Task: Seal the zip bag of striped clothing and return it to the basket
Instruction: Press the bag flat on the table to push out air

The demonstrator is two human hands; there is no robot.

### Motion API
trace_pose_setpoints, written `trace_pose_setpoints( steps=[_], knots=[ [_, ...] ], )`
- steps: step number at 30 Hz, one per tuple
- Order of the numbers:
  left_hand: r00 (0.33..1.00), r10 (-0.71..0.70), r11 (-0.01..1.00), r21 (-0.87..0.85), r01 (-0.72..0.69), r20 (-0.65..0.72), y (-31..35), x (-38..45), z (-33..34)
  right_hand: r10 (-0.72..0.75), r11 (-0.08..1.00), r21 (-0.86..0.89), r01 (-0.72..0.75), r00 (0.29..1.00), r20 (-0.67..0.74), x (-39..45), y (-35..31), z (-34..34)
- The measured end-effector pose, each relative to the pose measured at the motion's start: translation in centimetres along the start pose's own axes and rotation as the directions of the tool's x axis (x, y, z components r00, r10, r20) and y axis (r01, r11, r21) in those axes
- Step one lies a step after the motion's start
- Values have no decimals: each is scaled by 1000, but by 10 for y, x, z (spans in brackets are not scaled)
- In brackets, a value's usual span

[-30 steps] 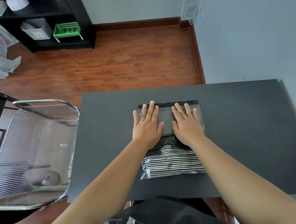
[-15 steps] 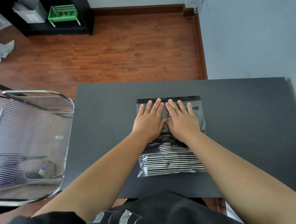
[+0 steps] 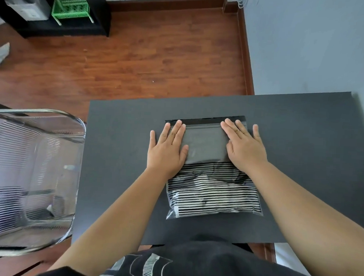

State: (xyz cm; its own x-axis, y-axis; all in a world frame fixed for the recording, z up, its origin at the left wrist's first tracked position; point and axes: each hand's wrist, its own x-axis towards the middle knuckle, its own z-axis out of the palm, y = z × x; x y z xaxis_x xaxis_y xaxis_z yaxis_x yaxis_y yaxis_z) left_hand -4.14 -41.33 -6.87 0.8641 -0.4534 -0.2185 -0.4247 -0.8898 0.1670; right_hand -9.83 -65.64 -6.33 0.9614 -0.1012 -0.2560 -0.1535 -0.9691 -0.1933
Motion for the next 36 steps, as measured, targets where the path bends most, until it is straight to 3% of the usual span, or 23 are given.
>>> trace_pose_setpoints(
  steps=[9,15,18,23,27,36],
  knots=[
    [997,-75,997,-25,75,14,-7,-4,2,140,990,35,-139,990,-28,-7,18,0],
    [994,-109,990,-86,110,23,3,-2,-3,190,980,-69,-189,982,14,-2,7,-6],
    [994,-105,980,-175,99,-23,13,-1,-10,94,994,-59,-94,996,-1,-5,-18,-4],
    [998,67,992,-110,-65,14,38,10,-13,-107,994,-4,108,992,60,6,-49,2],
    [993,91,995,-57,-87,80,42,14,-2,-127,992,40,123,987,97,11,-49,4],
    [999,33,999,37,-34,41,22,8,0,-65,998,31,63,995,76,5,-22,-1]
  ],
)
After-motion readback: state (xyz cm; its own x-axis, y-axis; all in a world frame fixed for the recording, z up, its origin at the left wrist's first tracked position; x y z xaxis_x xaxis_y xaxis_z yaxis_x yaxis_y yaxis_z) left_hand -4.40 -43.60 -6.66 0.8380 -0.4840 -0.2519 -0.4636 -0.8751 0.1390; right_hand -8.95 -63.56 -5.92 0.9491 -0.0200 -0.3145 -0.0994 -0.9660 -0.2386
